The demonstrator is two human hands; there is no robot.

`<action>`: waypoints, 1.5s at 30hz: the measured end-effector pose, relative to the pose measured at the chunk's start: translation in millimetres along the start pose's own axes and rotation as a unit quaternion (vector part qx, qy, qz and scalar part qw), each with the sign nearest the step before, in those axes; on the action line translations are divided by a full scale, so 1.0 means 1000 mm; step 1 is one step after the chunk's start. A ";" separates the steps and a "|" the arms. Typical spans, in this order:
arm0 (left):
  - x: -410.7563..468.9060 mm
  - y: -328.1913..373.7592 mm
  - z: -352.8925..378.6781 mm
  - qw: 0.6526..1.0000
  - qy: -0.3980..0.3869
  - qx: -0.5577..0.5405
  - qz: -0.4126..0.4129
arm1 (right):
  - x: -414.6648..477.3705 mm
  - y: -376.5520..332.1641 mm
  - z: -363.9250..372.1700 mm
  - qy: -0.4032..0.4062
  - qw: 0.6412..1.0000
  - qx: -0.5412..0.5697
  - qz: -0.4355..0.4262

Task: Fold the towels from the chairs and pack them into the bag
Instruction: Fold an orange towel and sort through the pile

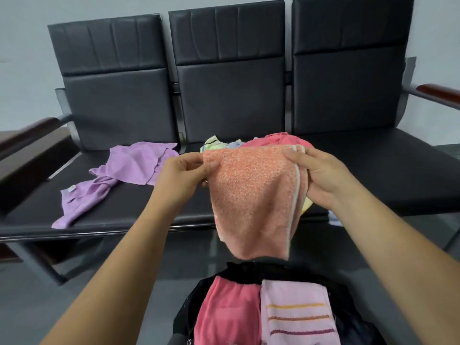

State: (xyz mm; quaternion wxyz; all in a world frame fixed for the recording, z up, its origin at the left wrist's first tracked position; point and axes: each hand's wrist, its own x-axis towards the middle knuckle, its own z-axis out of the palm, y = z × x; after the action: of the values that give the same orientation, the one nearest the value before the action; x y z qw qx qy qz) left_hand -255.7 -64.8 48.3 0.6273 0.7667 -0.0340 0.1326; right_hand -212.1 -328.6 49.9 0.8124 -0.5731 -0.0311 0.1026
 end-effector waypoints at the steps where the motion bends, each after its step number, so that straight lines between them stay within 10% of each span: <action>1: 0.001 -0.001 0.001 1.000 0.019 0.001 0.001 | 0.000 -0.001 0.001 -0.011 1.000 0.027 0.009; 16: 0.003 -0.004 0.007 0.997 0.076 -0.004 0.033 | 0.000 0.000 -0.002 0.053 0.982 -0.125 -0.128; 23: 0.006 -0.010 0.003 0.995 -0.050 -0.089 0.008 | 0.000 0.004 -0.004 0.074 0.971 -0.154 -0.170; 30: 0.005 -0.009 0.008 0.997 0.058 -0.057 0.013 | -0.002 0.007 -0.003 0.056 0.958 -0.220 -0.176; 37: -0.001 0.000 0.014 0.992 0.031 -0.120 0.008 | -0.006 0.008 0.002 0.061 0.974 -0.119 -0.183; 45: 0.000 -0.001 0.012 0.988 -0.059 -0.139 0.038 | -0.013 0.006 0.007 -0.143 0.978 -0.084 -0.130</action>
State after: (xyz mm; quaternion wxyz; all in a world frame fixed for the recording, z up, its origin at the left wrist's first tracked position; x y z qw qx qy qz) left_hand -253.9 -76.8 45.4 0.7192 0.6767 -0.1179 0.1047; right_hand -226.8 -322.5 47.2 0.7548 -0.6101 -0.2292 0.0739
